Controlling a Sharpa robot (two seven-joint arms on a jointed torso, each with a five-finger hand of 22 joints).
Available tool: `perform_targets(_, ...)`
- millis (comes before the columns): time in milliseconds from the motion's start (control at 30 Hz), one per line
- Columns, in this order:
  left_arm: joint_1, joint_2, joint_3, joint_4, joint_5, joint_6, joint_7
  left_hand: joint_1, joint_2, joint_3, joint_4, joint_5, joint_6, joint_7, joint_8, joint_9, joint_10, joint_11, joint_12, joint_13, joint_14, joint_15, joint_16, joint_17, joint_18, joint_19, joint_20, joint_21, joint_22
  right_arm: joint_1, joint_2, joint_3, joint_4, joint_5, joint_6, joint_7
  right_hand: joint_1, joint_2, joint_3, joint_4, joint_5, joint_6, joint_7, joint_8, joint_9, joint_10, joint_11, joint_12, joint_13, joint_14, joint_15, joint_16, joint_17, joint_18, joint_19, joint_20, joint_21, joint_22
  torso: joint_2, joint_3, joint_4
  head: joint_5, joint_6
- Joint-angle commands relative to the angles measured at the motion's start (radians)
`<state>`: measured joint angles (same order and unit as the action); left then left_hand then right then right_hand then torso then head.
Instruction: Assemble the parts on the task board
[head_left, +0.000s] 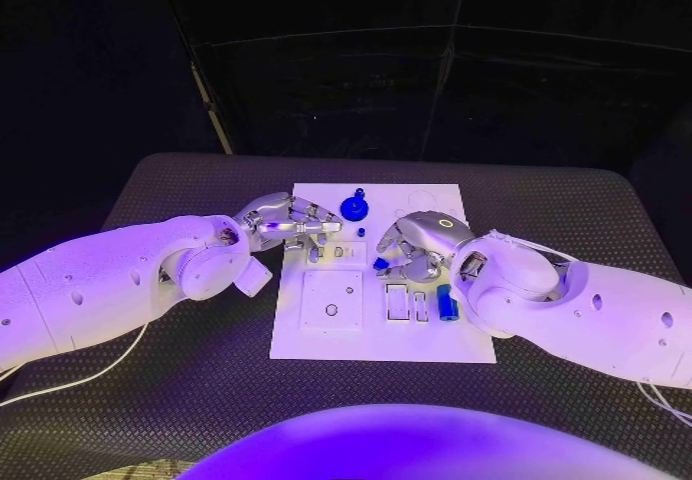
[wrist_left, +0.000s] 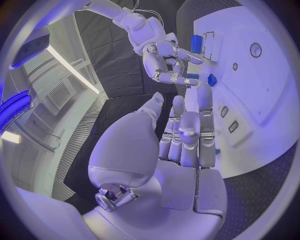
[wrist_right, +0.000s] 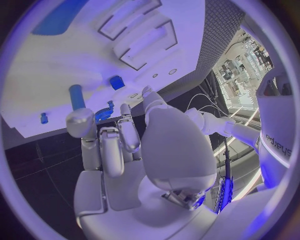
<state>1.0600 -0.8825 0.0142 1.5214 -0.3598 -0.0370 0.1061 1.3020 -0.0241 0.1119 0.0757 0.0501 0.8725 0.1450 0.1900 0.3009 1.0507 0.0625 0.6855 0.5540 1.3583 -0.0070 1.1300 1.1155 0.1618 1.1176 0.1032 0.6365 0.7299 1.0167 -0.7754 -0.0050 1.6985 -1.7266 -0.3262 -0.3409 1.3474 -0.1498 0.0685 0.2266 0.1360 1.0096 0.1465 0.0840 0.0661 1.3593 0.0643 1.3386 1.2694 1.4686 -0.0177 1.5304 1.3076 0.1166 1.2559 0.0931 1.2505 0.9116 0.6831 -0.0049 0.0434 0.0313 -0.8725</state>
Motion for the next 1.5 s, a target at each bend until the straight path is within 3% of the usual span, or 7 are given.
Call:
perform_targets(33,0.001,-0.001,0.001,0.003,0.007,-0.006,0.028,0.008,0.003,-0.007,0.002,-0.003,0.009,-0.001,-0.004,-0.002,-0.007,0.002,0.005,-0.001,-0.003,0.003,0.0,-0.002,0.018,0.007,-0.002,0.003,0.001,0.001,0.011,0.001,-0.004,-0.097,0.024,-0.121,-0.005,-0.002,-0.001,0.011,0.009,-0.008,0.001,-0.001,0.001,-0.008,0.0,-0.001,-0.001,0.083,0.008,-0.003,0.18,0.003,0.003,0.004,0.0,0.005,0.0,-0.0006,0.0007,0.001,0.0)
perform_targets(233,0.001,-0.001,0.001,0.003,0.007,-0.006,0.029,0.008,0.004,-0.009,0.003,-0.003,0.011,0.0,-0.004,-0.003,-0.007,0.002,0.005,-0.002,-0.004,0.003,0.001,-0.002,0.018,0.007,-0.001,0.002,0.001,0.001,0.028,0.001,-0.015,-0.107,0.031,-0.153,-0.001,0.004,-0.004,0.03,0.03,-0.005,-0.001,0.003,0.002,-0.007,-0.001,0.002,0.001,0.084,0.007,0.0,0.185,0.002,0.007,0.004,0.003,0.011,0.0,-0.0005,-0.0005,0.001,0.0)
perform_targets(667,0.001,0.001,0.001,0.003,0.007,-0.005,0.026,0.009,0.006,-0.014,0.005,-0.003,0.017,0.0,-0.004,-0.007,-0.008,0.003,0.006,-0.003,-0.005,0.004,0.0,-0.003,0.018,0.006,-0.001,0.002,0.002,0.001,0.082,0.001,-0.057,-0.088,0.145,-0.182,-0.008,0.009,-0.023,0.056,0.044,0.002,-0.003,0.011,0.003,-0.006,-0.003,0.005,0.002,0.085,0.005,0.001,0.186,0.002,0.007,0.002,0.002,0.009,0.0,-0.0006,-0.0002,0.001,0.0)
perform_targets(1500,0.001,0.004,0.001,0.001,0.007,0.0,0.021,0.009,0.007,-0.016,0.006,-0.003,0.02,0.001,-0.004,-0.009,-0.008,0.003,0.007,-0.003,-0.006,0.004,-0.001,-0.004,0.018,0.006,-0.001,0.002,0.002,0.002,0.124,0.001,-0.092,-0.088,0.263,-0.228,0.008,0.03,-0.036,0.054,0.074,0.024,-0.01,0.029,0.006,-0.005,-0.009,0.007,0.003,0.084,0.001,0.0,0.186,0.002,0.007,-0.001,0.0,0.009,0.0,0.0007,-0.0008,0.002,0.0)
